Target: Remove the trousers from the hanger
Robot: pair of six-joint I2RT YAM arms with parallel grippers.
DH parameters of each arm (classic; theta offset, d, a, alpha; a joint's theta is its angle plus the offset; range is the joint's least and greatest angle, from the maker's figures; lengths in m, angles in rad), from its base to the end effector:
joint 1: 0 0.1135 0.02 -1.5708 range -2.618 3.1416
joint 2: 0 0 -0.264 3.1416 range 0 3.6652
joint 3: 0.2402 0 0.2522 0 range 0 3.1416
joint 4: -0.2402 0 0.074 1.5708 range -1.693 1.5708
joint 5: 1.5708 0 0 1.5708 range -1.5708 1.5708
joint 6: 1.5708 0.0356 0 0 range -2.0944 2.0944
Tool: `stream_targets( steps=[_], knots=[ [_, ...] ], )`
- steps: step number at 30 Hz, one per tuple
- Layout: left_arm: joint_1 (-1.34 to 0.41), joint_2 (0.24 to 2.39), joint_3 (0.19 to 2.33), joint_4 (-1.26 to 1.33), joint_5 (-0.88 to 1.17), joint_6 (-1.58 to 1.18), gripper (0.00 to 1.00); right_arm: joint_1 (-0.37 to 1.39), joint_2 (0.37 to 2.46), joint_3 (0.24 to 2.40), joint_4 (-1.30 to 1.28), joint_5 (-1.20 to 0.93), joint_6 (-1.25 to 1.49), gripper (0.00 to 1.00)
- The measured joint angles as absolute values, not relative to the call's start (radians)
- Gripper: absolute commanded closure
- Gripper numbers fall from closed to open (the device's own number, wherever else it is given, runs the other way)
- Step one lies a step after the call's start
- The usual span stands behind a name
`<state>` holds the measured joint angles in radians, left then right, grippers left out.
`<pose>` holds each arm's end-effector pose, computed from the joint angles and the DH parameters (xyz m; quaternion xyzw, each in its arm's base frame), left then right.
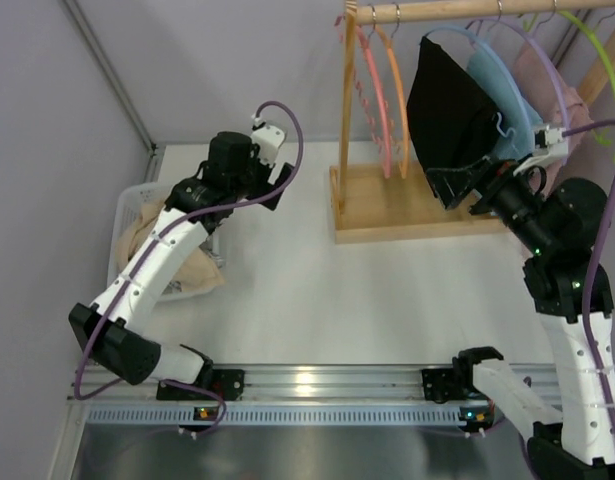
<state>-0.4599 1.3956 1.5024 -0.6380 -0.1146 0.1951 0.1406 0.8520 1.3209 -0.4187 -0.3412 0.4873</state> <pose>0.2755 -0.1319 0.4038 0.2518 0.8296 -0.0162 0.4981 0.1419 0.0321 0.4818 -0.0040 0.6902 0.3318 0.6431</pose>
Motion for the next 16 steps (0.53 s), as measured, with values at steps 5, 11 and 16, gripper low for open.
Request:
stream_targets(
  steps=[5, 11, 16],
  knots=[
    [-0.571, 1.4, 1.509, -0.638, -0.148, 0.213, 0.02, 0.141, 0.726, 1.149, -0.487, -0.358, 0.295, 0.01],
    [-0.607, 1.4, 1.505, -0.64, -0.161, 0.212, 0.02, 0.141, 0.665, 0.974, -0.579, -0.392, 0.152, 0.0],
    [-0.6, 1.398, 1.49, -0.653, -0.182, 0.212, 0.02, 0.141, 0.632, 0.935, -0.617, -0.428, 0.116, 0.01]
  ],
)
